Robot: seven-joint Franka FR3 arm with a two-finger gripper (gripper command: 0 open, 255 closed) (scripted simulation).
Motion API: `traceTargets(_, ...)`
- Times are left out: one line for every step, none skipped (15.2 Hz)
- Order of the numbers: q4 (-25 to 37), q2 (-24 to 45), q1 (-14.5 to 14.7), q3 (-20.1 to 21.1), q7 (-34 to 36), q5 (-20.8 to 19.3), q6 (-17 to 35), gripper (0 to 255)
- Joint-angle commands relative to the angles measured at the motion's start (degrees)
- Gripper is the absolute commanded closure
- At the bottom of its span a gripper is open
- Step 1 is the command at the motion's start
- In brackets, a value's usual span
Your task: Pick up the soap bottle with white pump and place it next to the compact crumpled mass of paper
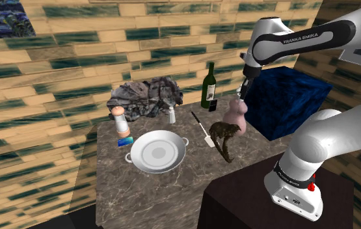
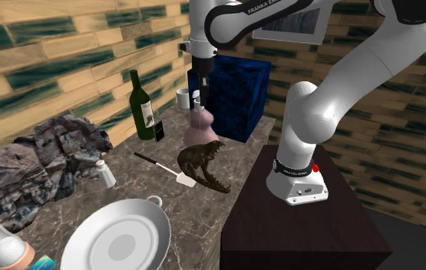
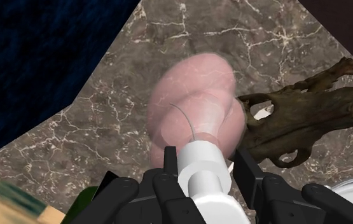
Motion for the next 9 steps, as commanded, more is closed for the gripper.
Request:
traceTargets(0.9,-0.4,0.1,0.2,0.0,0.2,-1.3,255)
traceTargets(1.6,-0.6,0.1,0.3,-0.1,0.3,-2.2,255)
traceTargets(2.2,-0.8,0.1,0.4,-0.1,0.4,-3.0,255)
traceTargets(2.9,-1.0,0.2,0.5,-0.1,0.5,-3.8,255)
traceTargets(3.6,-1.1,0.2,0.7,-0.1,0.6,-4.7,255)
traceTargets(4.2,-1.3,0.2,0.8,-0.1,0.7,-5.5,255)
traceTargets(4.9,-1.4,0.3,0.9,-0.2,0.8,-6.3,255)
traceTargets(5.6,-1.5,0.3,1.0,-0.2,0.9,-7.1,255)
traceTargets(6.3,-1.6,0.4,1.1,-0.2,1.0,-7.9,255)
